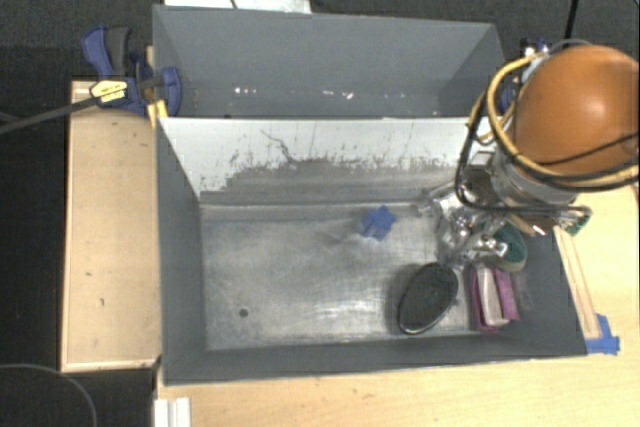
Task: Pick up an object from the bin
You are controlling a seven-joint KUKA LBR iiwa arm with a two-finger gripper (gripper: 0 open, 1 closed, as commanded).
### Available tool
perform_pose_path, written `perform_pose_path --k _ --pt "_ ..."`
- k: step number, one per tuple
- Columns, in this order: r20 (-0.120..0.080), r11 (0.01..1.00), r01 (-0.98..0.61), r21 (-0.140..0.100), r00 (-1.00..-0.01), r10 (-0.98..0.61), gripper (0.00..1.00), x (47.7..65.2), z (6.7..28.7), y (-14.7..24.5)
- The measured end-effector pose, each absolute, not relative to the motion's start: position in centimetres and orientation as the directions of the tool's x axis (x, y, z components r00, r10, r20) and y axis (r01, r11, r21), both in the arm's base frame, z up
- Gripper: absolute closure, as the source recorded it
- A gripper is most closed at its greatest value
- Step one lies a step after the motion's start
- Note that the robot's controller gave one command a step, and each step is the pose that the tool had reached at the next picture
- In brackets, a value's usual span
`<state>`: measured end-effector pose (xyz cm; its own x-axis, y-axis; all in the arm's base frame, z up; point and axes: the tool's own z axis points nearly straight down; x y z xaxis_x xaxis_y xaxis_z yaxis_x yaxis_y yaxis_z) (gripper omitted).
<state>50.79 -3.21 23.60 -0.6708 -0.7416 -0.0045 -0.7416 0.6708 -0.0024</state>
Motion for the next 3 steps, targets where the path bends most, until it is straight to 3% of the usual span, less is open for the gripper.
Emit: perform_pose_path --k 1,2,3 --pt "-0.004 0.674 -0.738 -0.002 -0.674 -0.738 0.0 50.8 23.6 -3.2" --pt "-0.022 0.362 -0.932 -0.006 -0.361 -0.932 0.0 48.5 7.3 -7.8" --pt "-0.019 0.365 -0.931 -0.013 -0.365 -0.931 1.0 48.6 7.4 -8.2"
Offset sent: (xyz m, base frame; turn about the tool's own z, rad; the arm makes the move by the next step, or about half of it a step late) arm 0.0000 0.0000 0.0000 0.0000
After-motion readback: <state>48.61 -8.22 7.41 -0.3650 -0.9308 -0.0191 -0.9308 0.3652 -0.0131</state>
